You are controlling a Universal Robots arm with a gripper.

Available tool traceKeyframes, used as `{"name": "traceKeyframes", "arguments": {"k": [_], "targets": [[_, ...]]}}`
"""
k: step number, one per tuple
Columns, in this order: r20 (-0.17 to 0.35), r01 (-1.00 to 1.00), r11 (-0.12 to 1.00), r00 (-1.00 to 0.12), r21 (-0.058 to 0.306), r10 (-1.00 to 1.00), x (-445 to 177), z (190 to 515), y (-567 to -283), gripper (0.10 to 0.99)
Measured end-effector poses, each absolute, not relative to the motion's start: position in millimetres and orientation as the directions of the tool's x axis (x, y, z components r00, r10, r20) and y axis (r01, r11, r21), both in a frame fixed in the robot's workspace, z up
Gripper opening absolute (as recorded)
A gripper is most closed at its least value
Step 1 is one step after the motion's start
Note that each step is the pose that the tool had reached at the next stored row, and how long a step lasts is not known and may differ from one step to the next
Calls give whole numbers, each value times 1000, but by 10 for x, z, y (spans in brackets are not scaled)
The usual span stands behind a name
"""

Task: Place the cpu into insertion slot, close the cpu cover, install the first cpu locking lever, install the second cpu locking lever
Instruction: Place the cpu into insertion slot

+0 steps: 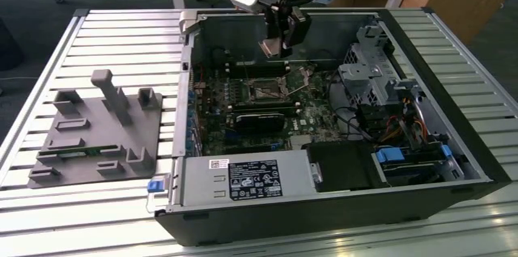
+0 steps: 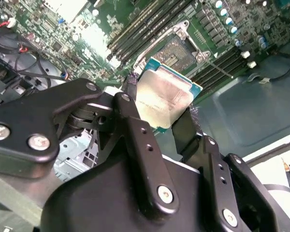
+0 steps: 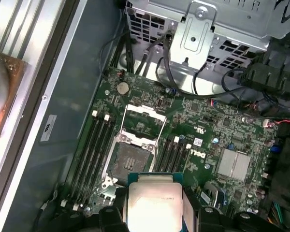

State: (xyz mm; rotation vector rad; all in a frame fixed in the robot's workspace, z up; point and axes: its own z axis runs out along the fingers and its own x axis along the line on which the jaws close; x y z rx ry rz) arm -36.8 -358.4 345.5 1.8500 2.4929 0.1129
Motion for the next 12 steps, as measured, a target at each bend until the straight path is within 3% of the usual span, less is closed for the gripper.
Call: {"name": "traceKeyframes", "arguments": {"k": [12], "targets": [[15,986,147,-148,79,989,-368,3403,-3582,541]]}}
